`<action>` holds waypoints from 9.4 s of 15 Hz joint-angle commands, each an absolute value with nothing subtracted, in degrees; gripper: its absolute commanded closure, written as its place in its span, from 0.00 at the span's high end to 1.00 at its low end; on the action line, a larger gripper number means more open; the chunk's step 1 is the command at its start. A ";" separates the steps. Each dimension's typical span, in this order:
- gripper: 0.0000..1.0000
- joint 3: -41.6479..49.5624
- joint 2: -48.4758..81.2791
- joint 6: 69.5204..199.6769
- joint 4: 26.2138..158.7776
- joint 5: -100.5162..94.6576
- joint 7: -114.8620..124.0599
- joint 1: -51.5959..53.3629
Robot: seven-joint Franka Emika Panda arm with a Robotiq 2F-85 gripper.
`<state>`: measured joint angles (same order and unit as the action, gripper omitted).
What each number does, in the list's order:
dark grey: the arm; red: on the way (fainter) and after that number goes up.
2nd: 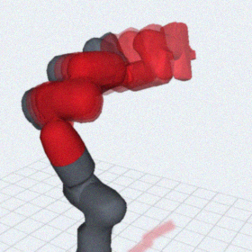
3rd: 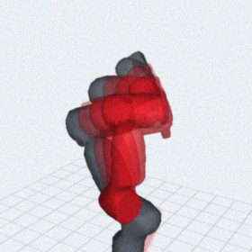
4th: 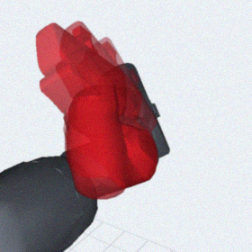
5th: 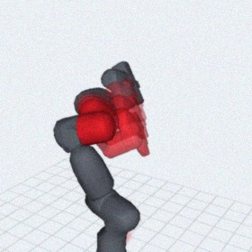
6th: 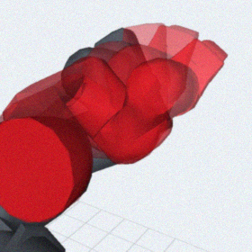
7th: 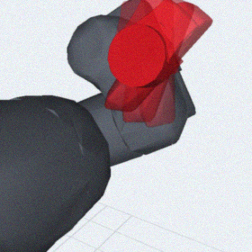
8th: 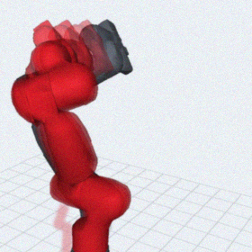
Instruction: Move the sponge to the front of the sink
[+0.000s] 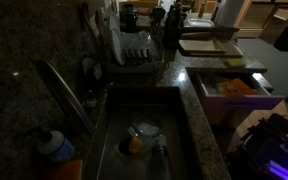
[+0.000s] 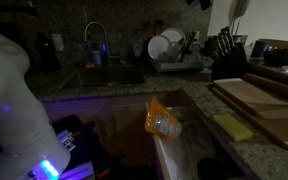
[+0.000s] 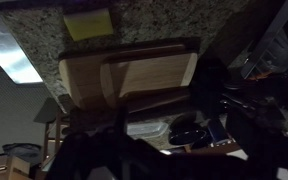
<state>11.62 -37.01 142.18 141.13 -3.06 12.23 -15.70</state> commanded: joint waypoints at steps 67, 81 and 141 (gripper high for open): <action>1.00 20.86 39.73 112.35 88.51 12.22 74.66 -22.67; 1.00 21.12 41.30 116.90 88.58 10.11 74.21 -21.89; 0.05 3.63 -10.07 131.52 144.04 -23.66 52.00 -5.58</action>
